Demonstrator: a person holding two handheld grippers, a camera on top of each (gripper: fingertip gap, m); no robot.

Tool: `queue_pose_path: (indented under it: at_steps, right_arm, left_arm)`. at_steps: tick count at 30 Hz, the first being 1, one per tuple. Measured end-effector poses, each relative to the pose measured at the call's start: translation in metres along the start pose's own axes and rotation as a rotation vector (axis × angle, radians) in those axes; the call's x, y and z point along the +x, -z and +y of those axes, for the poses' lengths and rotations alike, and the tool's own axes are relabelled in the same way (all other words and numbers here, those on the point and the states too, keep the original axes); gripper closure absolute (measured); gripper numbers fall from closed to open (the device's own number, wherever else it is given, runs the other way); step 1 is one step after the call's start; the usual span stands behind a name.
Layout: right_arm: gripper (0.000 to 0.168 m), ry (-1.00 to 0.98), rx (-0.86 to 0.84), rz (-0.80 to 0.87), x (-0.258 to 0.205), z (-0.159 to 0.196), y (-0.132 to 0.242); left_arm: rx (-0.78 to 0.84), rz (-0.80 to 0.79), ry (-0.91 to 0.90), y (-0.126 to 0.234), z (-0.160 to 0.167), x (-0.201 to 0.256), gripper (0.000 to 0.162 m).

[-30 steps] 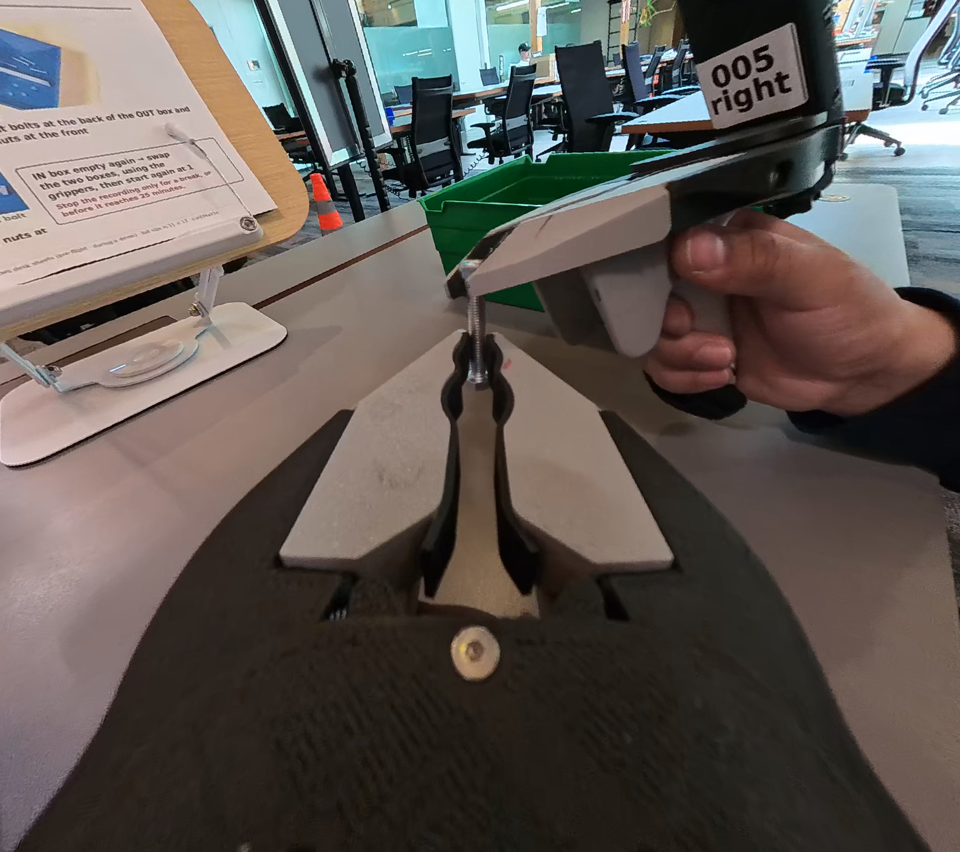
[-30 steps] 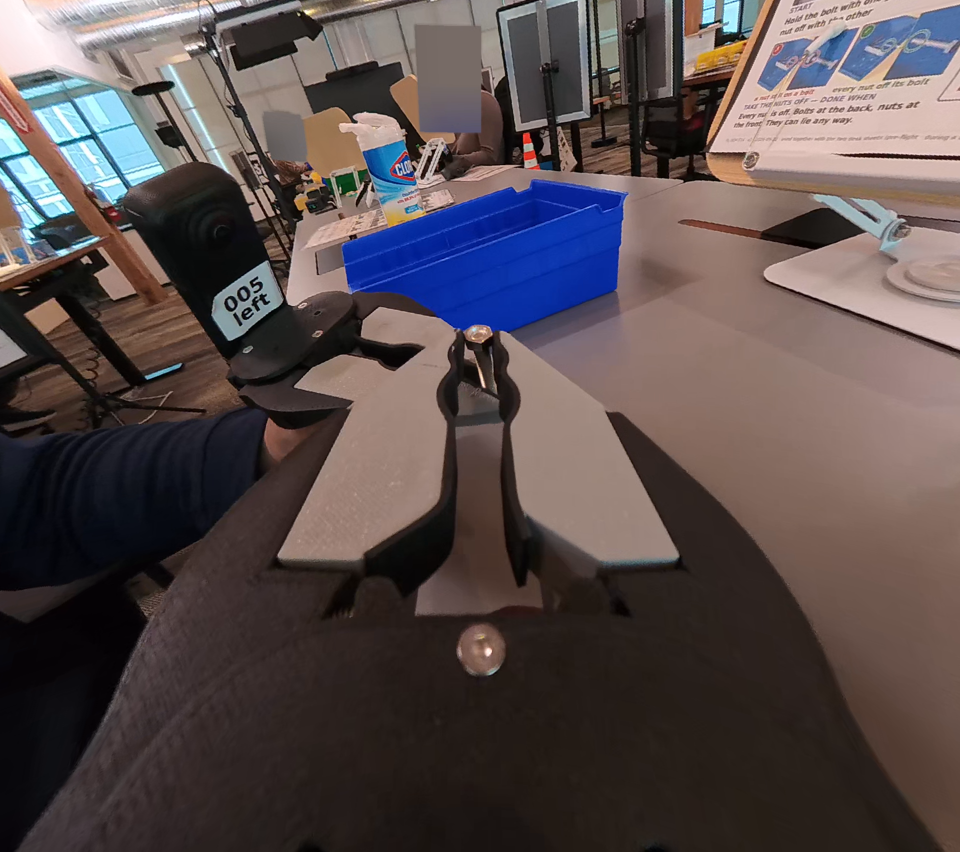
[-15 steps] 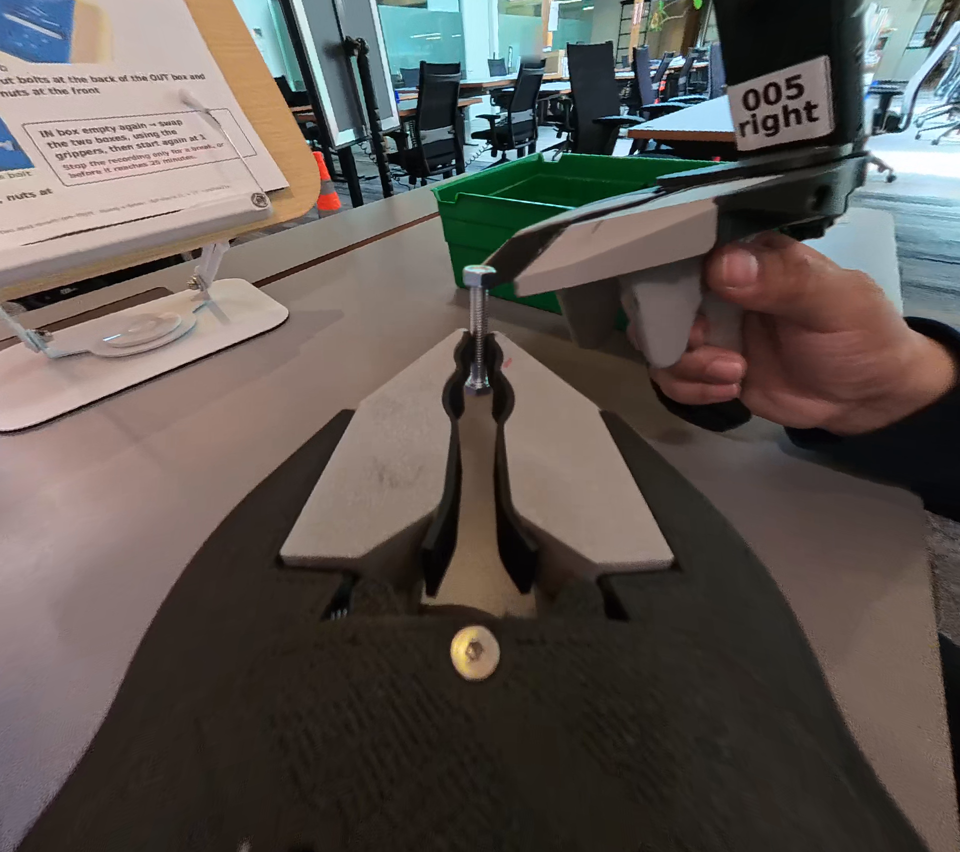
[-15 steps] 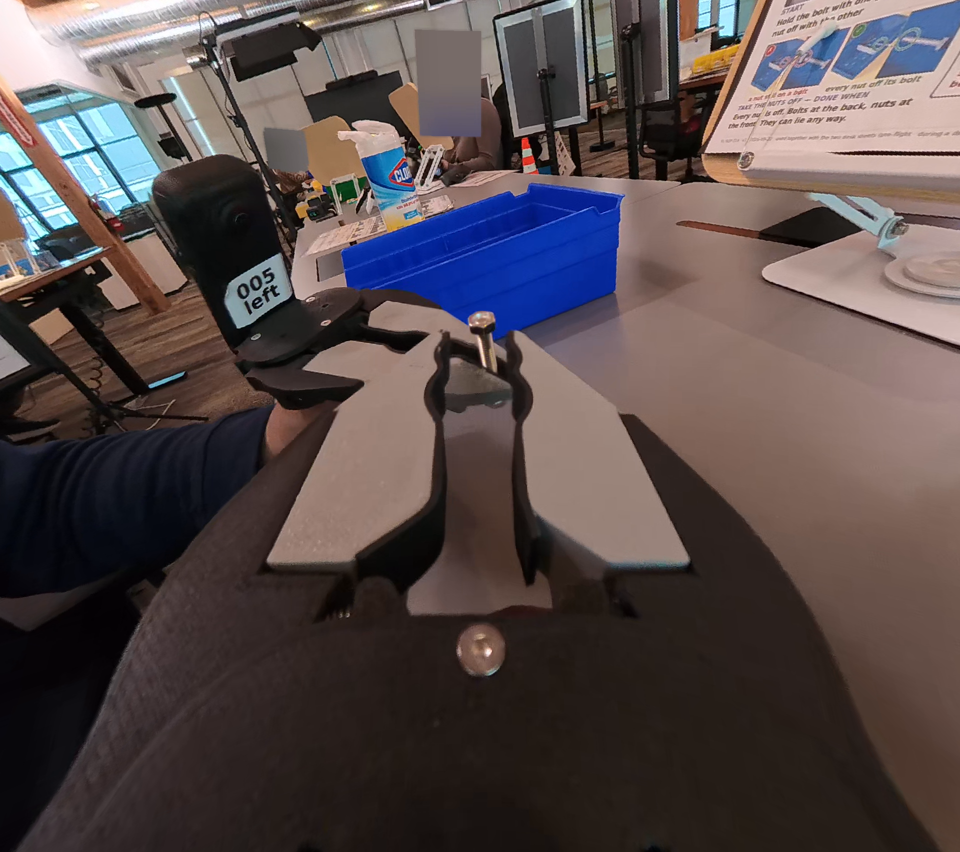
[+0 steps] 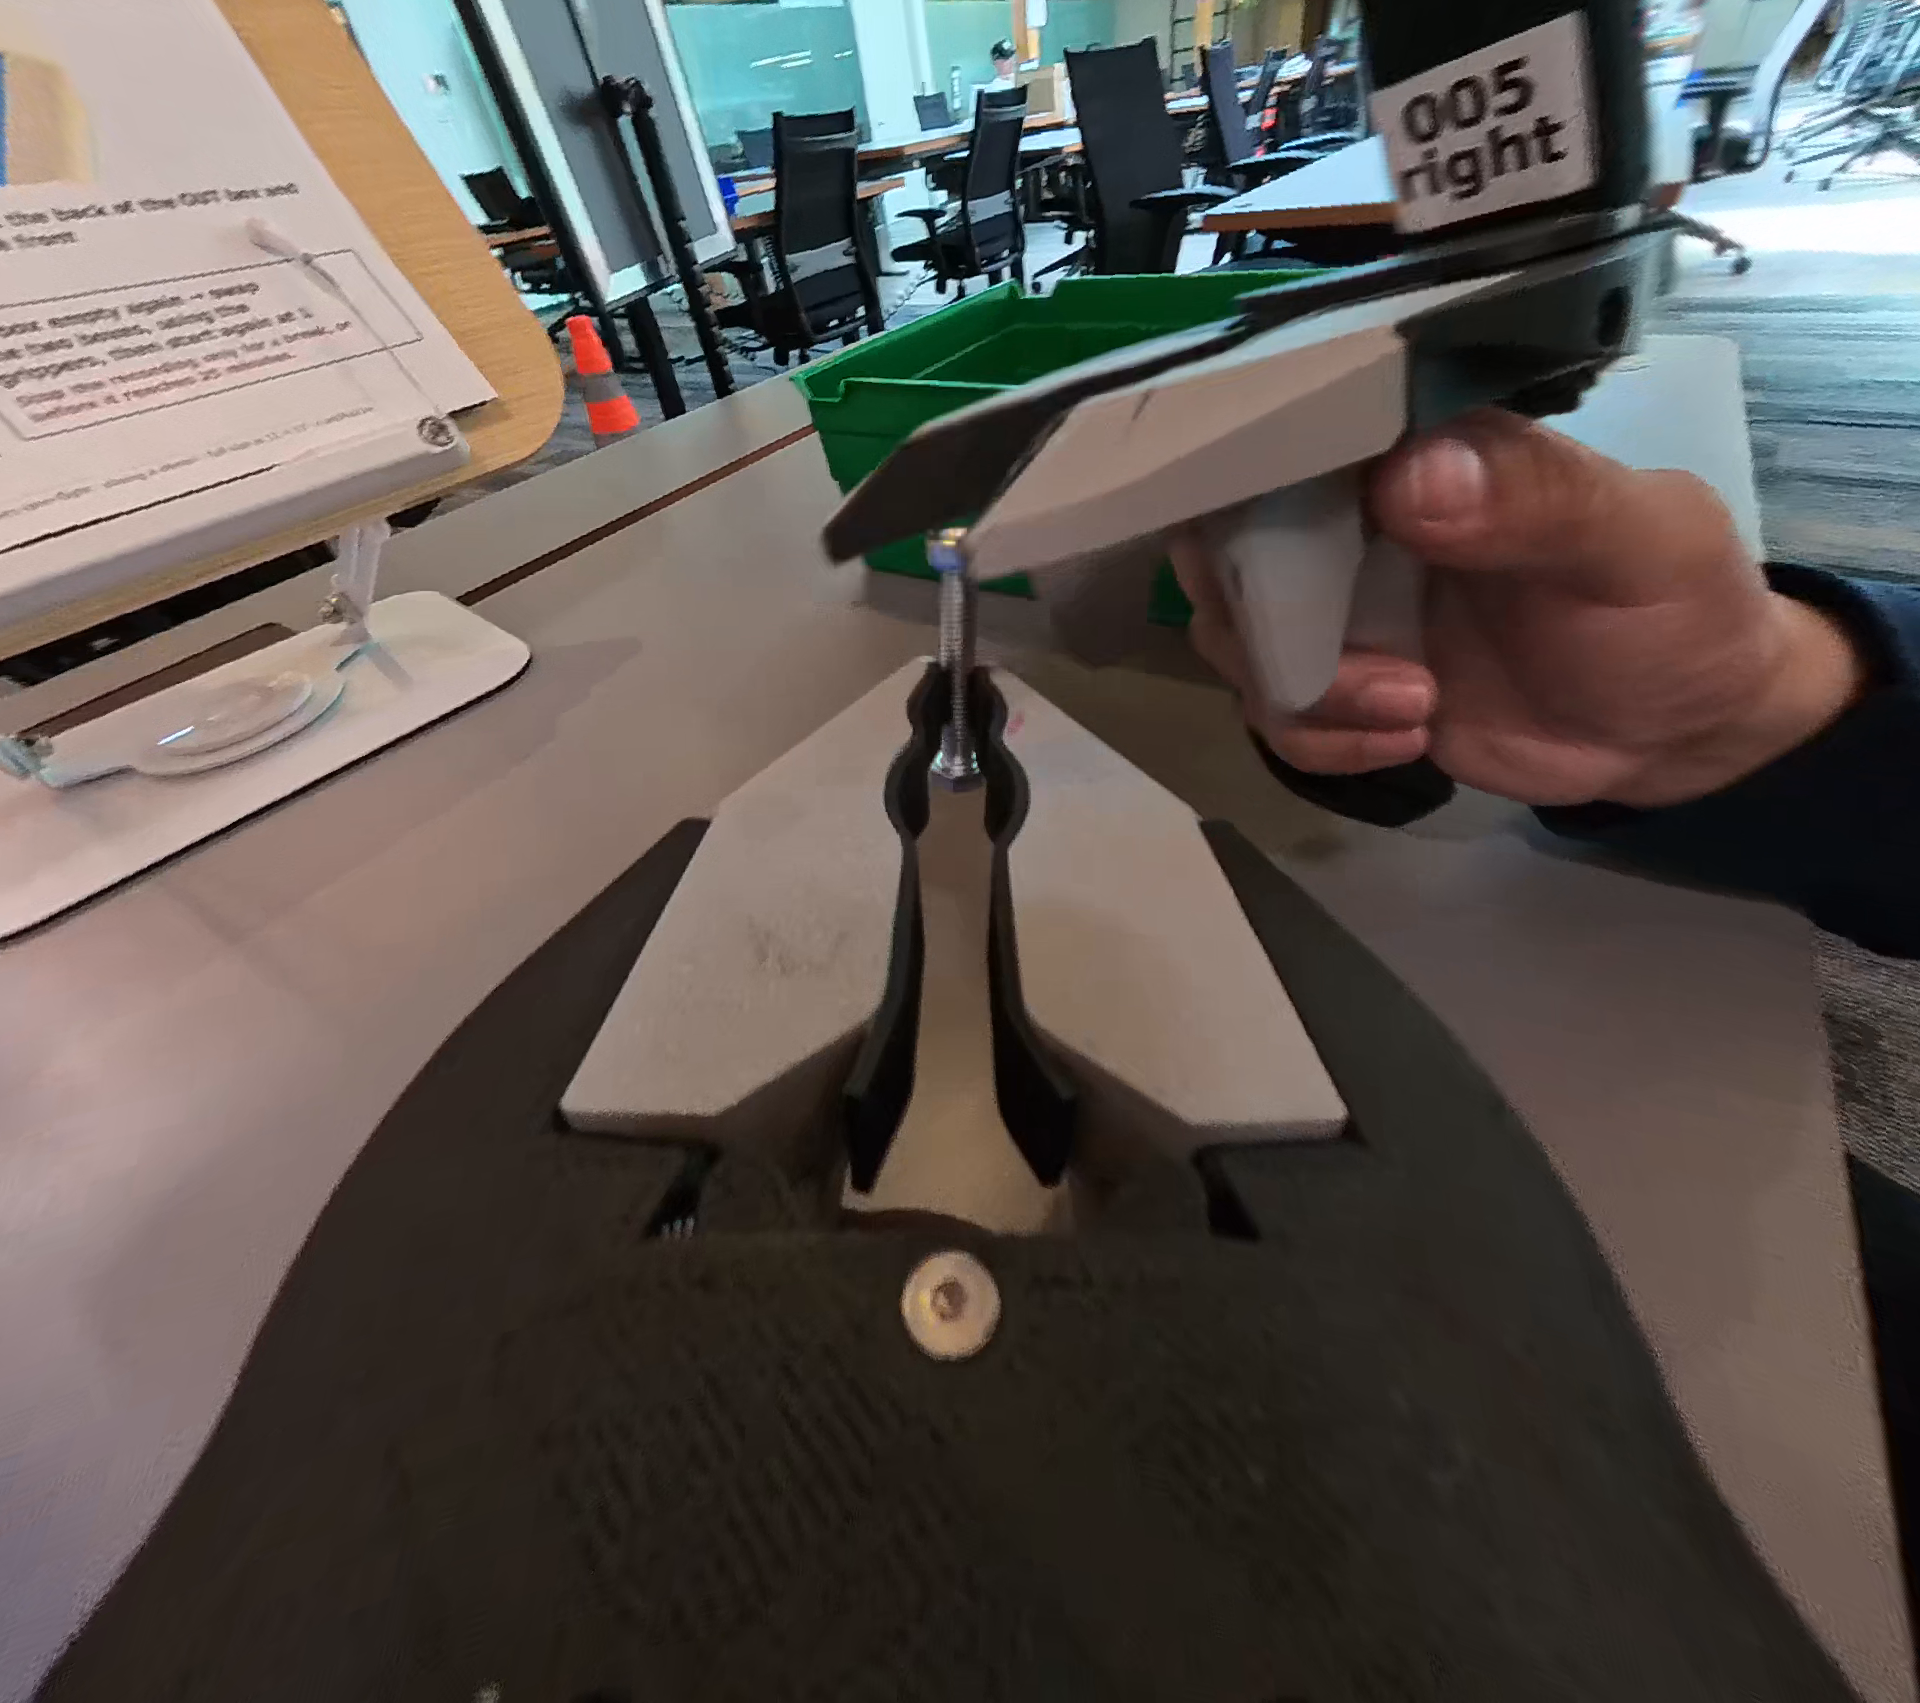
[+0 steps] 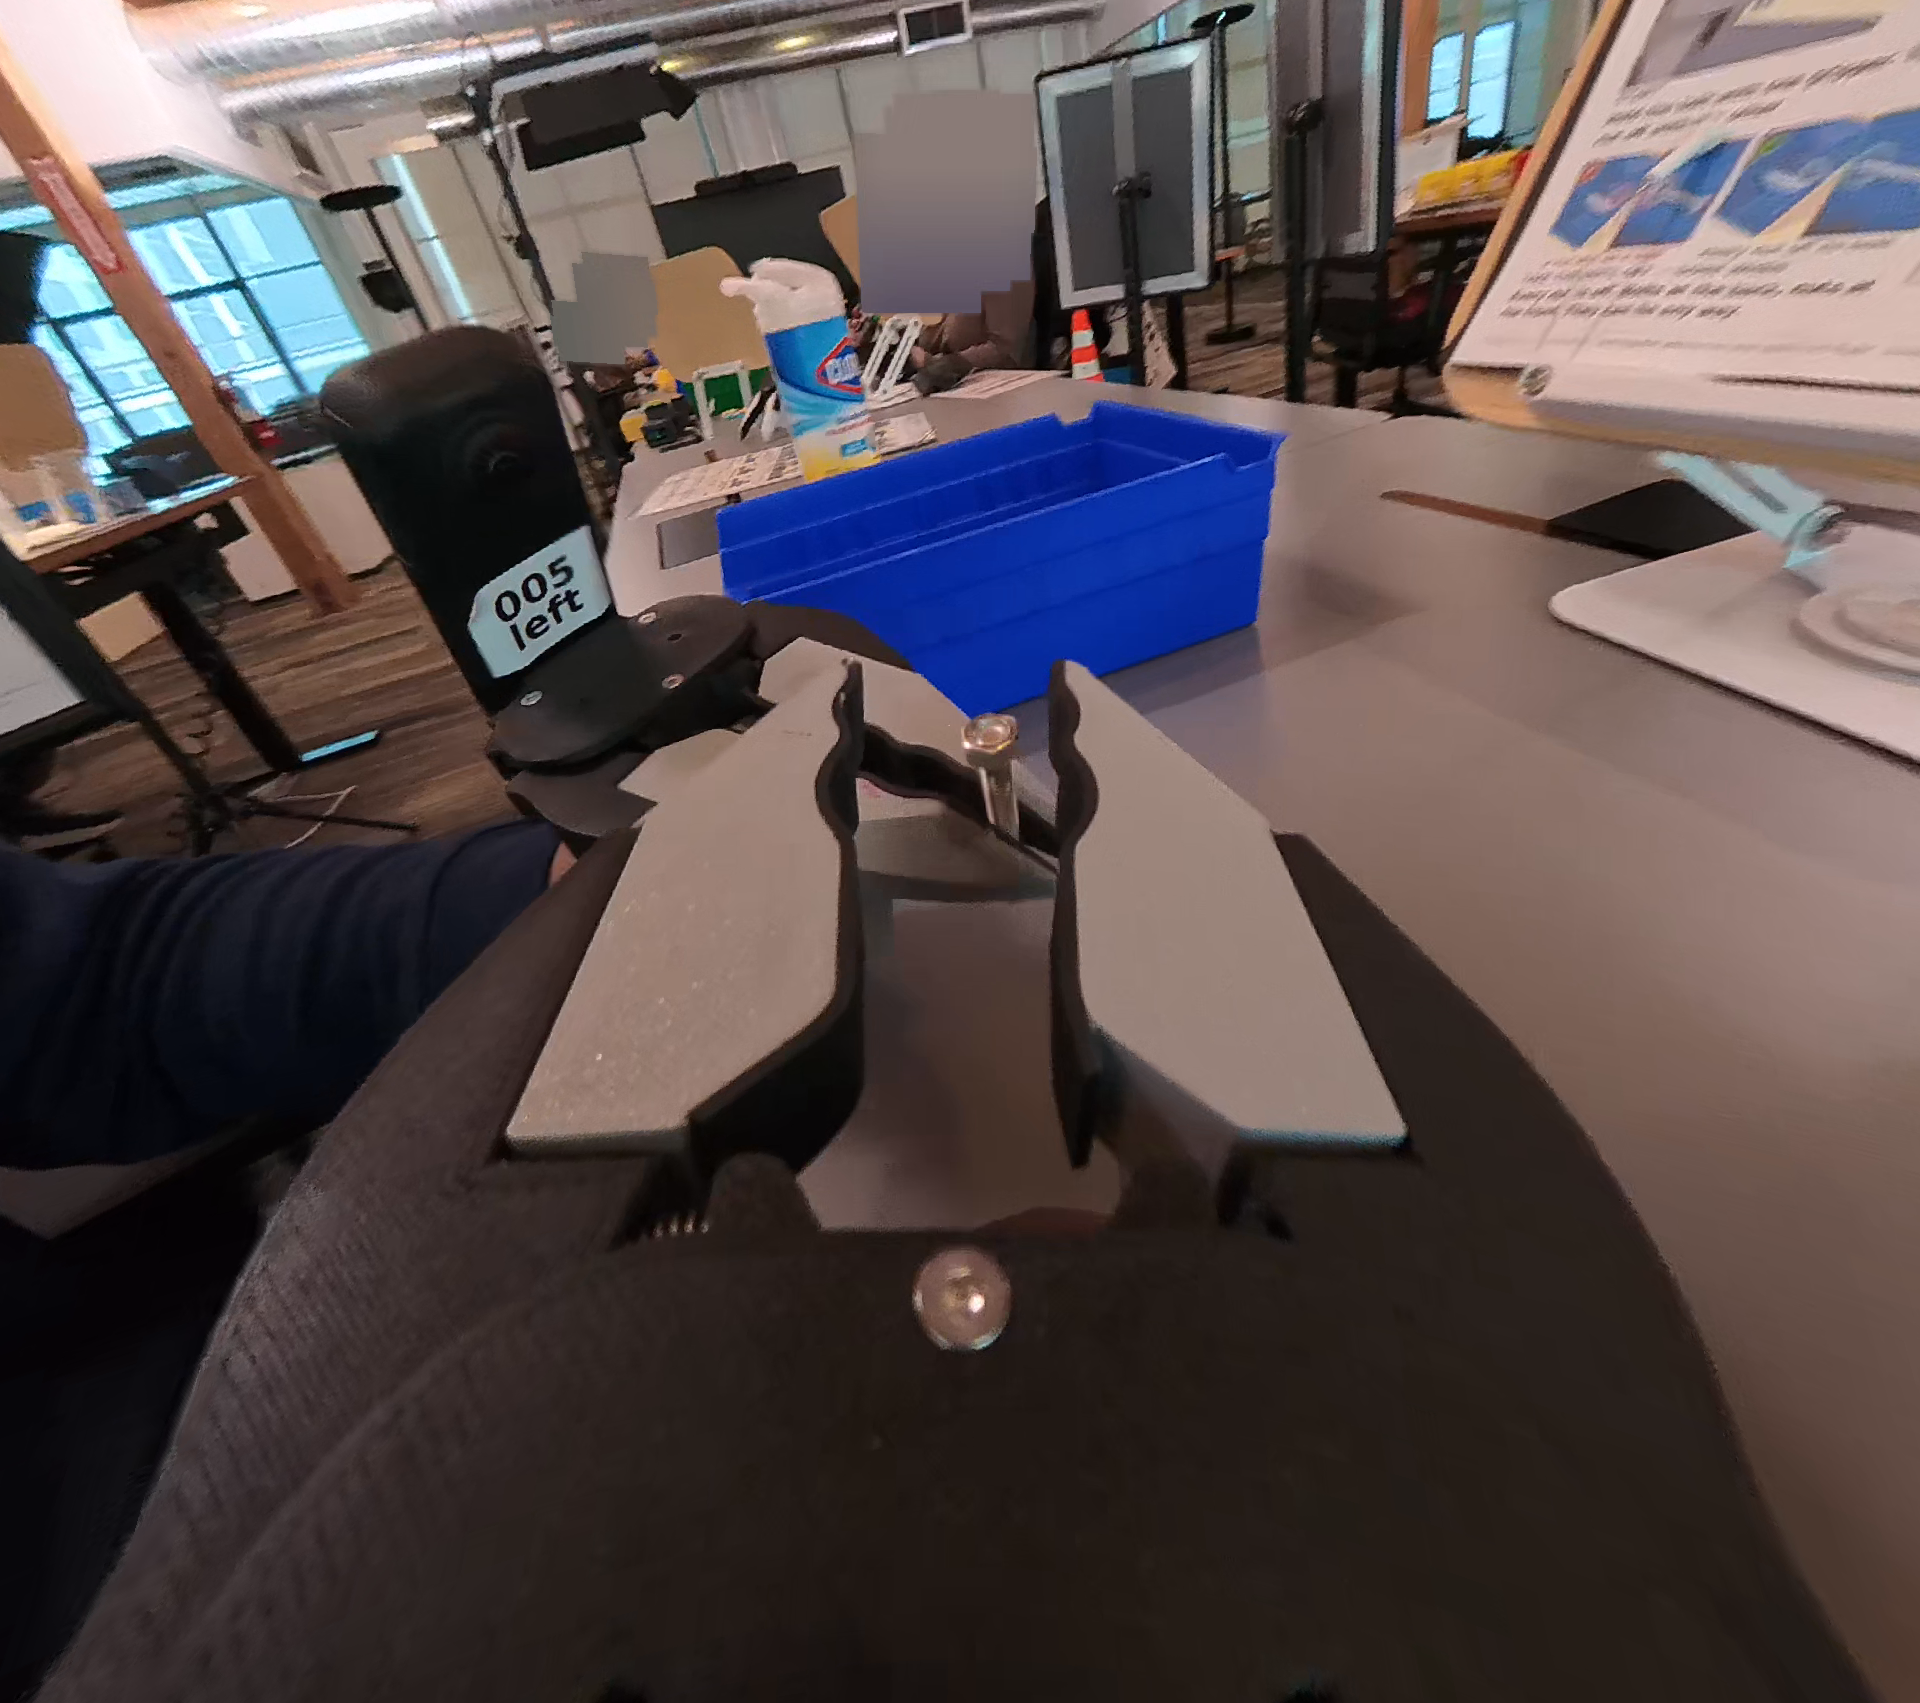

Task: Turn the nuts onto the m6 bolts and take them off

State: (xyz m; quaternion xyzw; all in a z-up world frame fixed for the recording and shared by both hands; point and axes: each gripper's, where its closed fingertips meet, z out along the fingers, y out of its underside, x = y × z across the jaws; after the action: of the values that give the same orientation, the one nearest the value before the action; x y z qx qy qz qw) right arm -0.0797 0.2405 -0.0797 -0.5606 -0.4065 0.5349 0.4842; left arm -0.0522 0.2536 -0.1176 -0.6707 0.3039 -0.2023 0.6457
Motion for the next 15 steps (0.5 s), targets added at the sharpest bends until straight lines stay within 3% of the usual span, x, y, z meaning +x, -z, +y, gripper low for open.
queue_pose_path:
  at_steps: [5, 10, 15]
  right_arm:
    - [0.139, 0.000, -0.005, 0.039, 0.008, 0.001, 0.004]
    - [0.133, 0.013, -0.041, -0.020, -0.006, 0.008, -0.006]
    - [0.135, 0.016, -0.027, 0.026, 0.003, 0.005, -0.001]
  left_arm:
    - [0.008, -0.063, 0.066, 0.004, 0.001, -0.019, 0.159]
    - [-0.015, 0.010, 0.002, -0.002, 0.003, 0.002, 0.159]
    - [-0.021, -0.014, -0.003, -0.002, 0.004, -0.002, 0.159]
